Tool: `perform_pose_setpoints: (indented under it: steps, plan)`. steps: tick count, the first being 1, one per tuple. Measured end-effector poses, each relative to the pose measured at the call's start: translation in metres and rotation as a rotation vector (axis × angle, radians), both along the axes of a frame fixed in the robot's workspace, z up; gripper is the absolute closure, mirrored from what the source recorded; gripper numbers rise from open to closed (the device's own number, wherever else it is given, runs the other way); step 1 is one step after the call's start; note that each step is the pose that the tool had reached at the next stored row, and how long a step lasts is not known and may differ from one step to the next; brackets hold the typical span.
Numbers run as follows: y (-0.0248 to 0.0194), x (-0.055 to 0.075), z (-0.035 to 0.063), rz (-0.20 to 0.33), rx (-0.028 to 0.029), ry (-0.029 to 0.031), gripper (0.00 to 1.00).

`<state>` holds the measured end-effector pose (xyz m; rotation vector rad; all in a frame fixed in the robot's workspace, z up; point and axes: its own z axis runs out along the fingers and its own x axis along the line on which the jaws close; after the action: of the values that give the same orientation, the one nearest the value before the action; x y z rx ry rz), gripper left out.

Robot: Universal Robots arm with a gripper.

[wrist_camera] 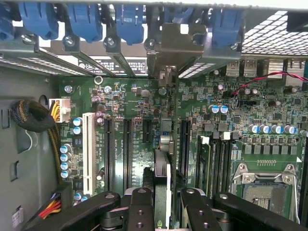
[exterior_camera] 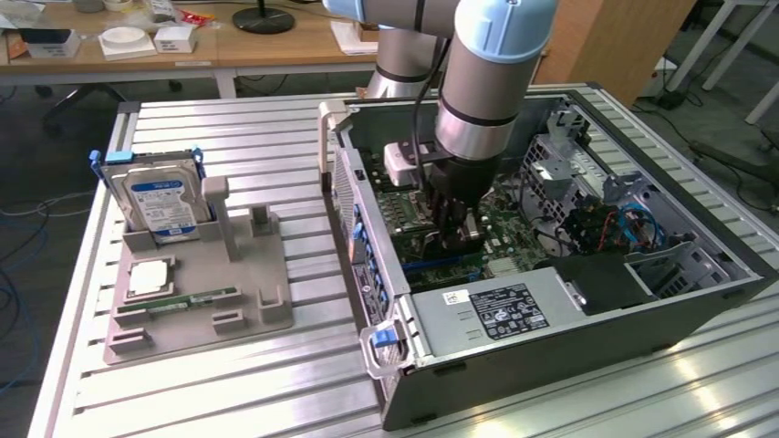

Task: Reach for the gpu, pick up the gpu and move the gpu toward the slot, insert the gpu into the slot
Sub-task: 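Insert the gpu into the slot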

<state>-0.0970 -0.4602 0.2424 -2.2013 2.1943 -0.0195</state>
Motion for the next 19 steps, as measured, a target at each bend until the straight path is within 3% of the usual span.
perform_pose_setpoints:
  steps: [19]
  plan:
    - [0.0007, -0.0018, -0.0035, 0.000, 0.0007, 0.0000, 0.74]
